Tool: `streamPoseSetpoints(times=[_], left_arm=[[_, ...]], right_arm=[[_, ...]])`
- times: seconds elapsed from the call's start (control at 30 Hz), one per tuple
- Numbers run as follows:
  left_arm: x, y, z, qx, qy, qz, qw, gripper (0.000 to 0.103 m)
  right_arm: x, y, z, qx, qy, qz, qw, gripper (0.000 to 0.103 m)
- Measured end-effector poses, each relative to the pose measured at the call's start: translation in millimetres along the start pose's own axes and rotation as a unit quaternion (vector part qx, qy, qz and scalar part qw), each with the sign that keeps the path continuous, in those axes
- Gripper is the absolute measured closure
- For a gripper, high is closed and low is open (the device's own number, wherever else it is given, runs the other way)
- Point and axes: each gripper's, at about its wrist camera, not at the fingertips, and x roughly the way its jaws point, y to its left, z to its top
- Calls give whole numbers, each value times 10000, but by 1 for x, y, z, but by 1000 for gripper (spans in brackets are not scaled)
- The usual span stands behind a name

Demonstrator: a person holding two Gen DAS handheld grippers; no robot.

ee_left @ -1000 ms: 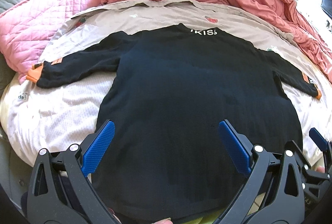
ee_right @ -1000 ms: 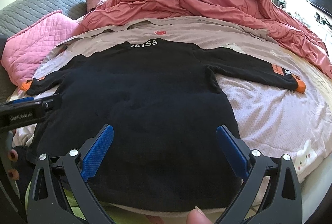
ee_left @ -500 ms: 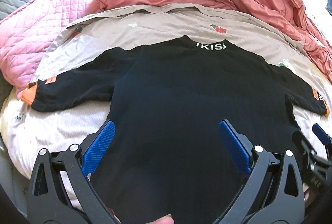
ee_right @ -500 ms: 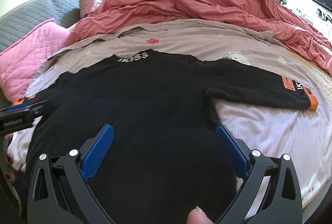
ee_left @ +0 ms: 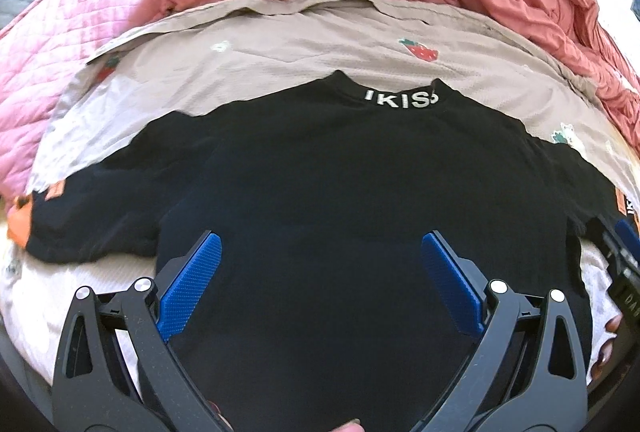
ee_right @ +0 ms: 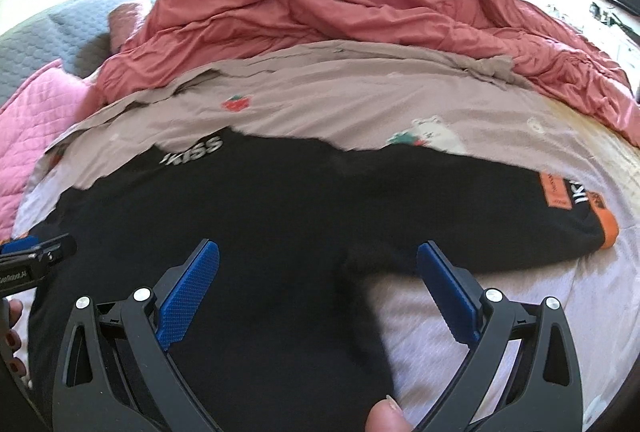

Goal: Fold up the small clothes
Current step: 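Move the right tool to the orange sleeve cuff and grasp it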

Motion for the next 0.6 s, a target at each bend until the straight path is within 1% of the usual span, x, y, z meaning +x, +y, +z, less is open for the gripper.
streamPoseSetpoints(times=[0.13,0.33,0.37,0.43,0.5,0.6], left_arm=[[17,-12,12,166,42,-110,9998,9],[38,-23,23,208,101,-211,9995,9],[42,-24,24,208,109,-214,9995,9],[48,-26,24,203,149,-232,9994,9],[54,-27,25,185,172,-231,9994,9],[63,-31,23,239,163,-248,9993,9]], right_arm=[[9,-28,8,295,5,-178,9994,4],[13,-78,15,690,-34,-686,9953,4],[12,-90,15,780,-30,-818,9936,4],[8,-109,14,969,-43,-902,9912,4],[3,-132,13,1174,-78,-1095,9870,4],[-5,-169,6,1500,-97,-1421,9784,4]])
